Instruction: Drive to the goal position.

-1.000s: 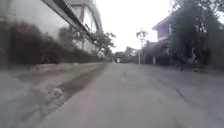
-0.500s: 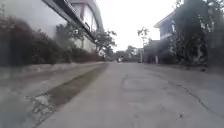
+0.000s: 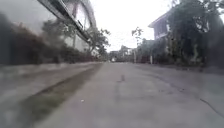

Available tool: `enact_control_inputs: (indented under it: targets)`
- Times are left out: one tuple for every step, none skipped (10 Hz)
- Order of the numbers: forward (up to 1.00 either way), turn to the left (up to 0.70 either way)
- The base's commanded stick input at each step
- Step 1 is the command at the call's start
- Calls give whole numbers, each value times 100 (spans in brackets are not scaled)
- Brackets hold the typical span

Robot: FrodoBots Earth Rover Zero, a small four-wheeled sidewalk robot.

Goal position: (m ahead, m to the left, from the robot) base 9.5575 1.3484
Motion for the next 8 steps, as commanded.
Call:
enact_control_inputs:
  targets:
    - [100, 0]
    - [100, 0]
    - [100, -4]
    - [100, -24]
    - [100, -35]
    - [100, -12]
    - [100, 0]
    - [100, 0]
